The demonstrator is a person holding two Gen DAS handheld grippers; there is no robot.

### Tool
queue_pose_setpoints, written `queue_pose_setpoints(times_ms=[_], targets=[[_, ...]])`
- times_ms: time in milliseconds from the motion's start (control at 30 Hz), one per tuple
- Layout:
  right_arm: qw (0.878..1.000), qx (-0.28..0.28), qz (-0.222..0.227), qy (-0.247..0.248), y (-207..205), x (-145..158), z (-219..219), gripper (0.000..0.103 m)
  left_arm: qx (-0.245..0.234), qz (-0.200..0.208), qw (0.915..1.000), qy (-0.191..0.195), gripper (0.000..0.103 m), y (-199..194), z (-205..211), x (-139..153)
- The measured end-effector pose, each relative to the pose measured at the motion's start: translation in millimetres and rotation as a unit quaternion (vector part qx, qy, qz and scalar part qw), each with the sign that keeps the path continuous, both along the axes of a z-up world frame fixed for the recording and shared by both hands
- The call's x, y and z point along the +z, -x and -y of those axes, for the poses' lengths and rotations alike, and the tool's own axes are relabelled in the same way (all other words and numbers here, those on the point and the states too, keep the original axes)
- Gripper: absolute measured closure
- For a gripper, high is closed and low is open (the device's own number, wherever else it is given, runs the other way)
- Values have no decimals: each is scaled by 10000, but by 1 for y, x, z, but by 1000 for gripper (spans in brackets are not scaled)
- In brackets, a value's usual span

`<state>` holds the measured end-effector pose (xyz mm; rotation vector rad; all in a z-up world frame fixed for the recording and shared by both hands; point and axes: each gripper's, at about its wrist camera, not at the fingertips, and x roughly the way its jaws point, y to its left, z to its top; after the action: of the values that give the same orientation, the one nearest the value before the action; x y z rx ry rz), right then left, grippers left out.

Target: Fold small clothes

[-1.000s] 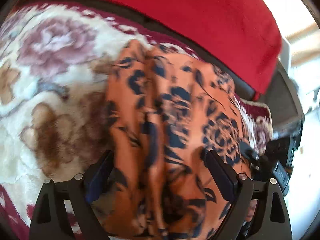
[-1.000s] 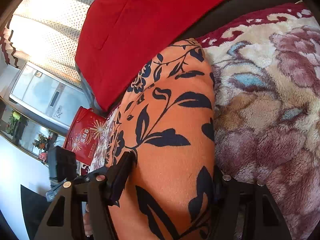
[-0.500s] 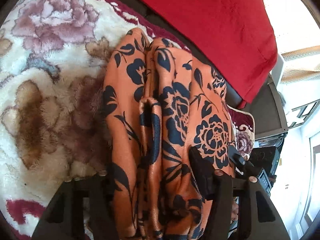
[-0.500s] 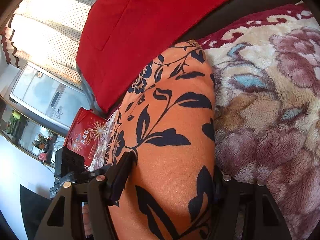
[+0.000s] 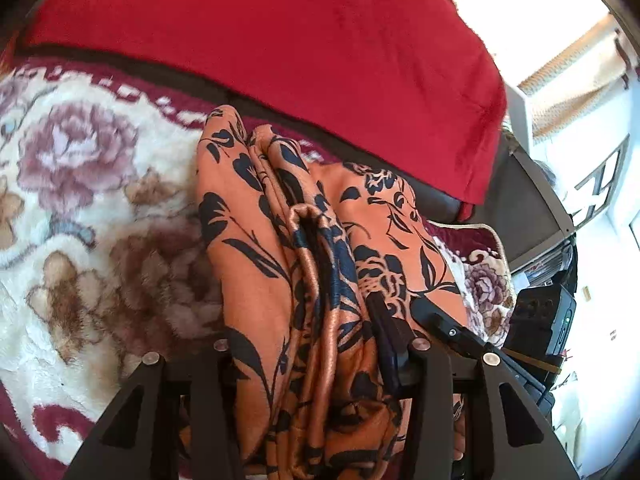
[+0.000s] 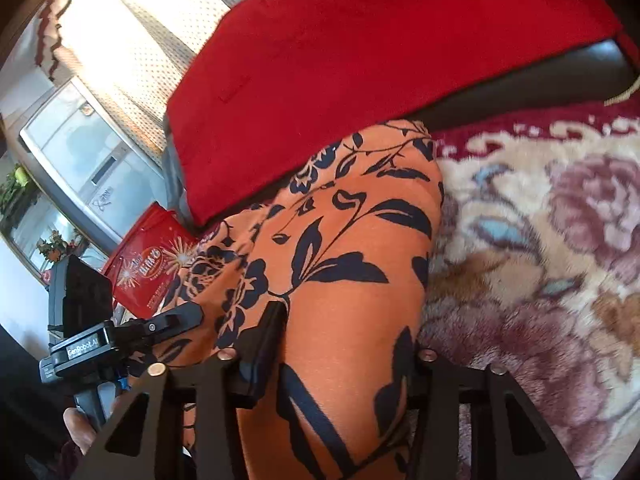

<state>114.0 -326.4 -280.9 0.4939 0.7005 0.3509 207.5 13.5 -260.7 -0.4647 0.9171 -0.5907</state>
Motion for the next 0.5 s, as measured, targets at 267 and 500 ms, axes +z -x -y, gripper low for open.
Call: queue_pose_setpoints(times_ms=[267,500], targets=[[9959,-372,697,444,41,28,33,59,-553,708,9935,-693,56,28,77,24],[9944,-724,651,423,64,23,79,60,-847,904,9820,-1427,56,48,140,20]])
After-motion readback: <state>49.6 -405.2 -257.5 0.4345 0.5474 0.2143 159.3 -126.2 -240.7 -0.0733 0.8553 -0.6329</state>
